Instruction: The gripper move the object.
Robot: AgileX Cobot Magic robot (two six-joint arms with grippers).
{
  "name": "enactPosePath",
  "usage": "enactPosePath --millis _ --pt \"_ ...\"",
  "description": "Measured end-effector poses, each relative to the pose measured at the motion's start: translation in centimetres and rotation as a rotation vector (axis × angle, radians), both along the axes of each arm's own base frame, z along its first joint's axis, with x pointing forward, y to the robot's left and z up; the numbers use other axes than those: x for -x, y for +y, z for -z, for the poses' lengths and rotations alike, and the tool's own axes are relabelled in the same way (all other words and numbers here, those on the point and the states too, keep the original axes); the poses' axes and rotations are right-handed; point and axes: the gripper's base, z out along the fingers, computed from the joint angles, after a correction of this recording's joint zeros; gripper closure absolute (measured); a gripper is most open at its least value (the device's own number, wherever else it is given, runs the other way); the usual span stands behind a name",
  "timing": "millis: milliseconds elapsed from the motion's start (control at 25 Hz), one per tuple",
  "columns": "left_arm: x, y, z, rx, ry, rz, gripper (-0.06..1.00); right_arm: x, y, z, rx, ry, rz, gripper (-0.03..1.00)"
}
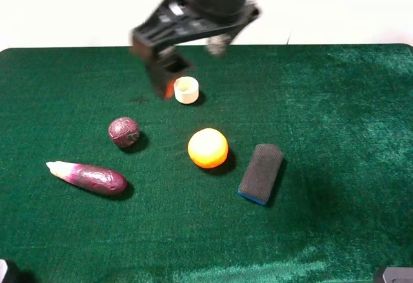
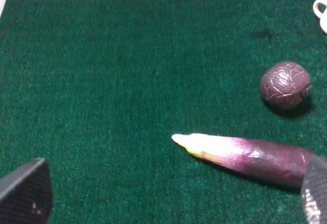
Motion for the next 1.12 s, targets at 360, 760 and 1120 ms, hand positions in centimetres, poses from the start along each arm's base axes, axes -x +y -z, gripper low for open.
enactPosePath --millis 360,760,1120 --pt "0.0 0.0 0.0 0.0 0.0 0.0 -0.05 4.0 -8.2 -3.3 -0.008 -0.151 0.087 0.27" --pt "0.0 0.0 0.0 0.0 0.0 0.0 -0.05 9.1 -15.5 -4.7 -0.133 -0.208 0.144 0.27" --pt "0.0 0.0 0.0 0.0 0.0 0.0 -0.05 12.5 -20.5 -3.6 -0.218 -0.244 0.173 0.27"
